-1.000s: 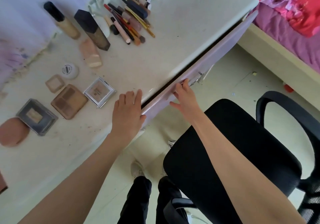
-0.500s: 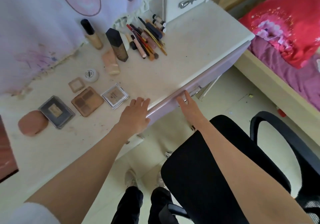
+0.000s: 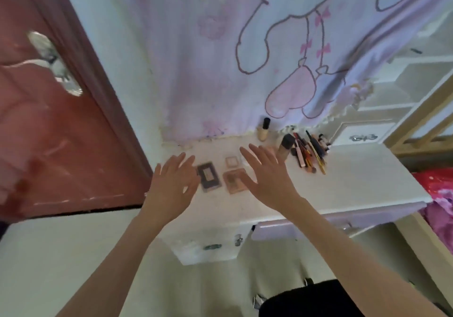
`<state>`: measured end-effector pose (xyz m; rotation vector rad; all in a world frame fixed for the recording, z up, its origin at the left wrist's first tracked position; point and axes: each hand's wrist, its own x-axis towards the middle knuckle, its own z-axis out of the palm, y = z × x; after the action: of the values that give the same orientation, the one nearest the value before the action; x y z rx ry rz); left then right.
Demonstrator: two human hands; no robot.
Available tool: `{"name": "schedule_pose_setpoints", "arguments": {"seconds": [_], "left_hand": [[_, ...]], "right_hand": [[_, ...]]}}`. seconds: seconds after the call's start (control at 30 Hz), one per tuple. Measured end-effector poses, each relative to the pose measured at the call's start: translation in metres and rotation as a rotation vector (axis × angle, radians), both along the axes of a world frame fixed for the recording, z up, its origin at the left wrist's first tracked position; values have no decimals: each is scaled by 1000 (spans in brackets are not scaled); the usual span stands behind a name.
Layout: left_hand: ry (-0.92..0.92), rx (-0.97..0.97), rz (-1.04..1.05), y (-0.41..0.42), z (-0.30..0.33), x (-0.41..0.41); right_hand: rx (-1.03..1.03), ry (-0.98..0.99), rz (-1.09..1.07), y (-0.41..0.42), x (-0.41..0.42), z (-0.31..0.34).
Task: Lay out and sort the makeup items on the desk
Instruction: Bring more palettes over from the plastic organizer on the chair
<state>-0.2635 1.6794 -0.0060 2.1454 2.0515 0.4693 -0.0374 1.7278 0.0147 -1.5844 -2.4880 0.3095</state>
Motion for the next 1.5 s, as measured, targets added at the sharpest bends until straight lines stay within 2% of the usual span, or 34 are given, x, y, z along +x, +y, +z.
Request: {"name": "schedule_pose_setpoints", "arguments": {"seconds": [0.1,0.23,0.37,0.6,0.77,0.87,1.07,1.17,1.4,1.5], "left_hand": [[-4,21,156,-54,14,-71],[-72,103,446,-140,23,-154],[-88,99,732,-229,19,-218],[-38,130,1191,-384,25,-267],[55,108,1501,-479,32,-259],[6,122,1736,-522,23,-233],[-3,174,2194,-575,17,-151],[10,179,2380,-592,14,-102],[-134,265,2813,-633,-10,10],[-123,296,2940,-670,-23,49]], "right_hand": [[11,-19,158,-17,-90,21],[21,15,368,-60,-210,34],[-14,81,574,-116,-313,37],[-92,98,1047,-240,-448,33],[-114,84,1411,-328,-506,33],[-157,28,1611,-377,-524,31],[-97,-33,2012,-474,-526,32],[-112,5,2194,-525,-504,30],[-179,-149,2533,-647,-419,7],[-167,-190,2636,-705,-384,-3]]}}
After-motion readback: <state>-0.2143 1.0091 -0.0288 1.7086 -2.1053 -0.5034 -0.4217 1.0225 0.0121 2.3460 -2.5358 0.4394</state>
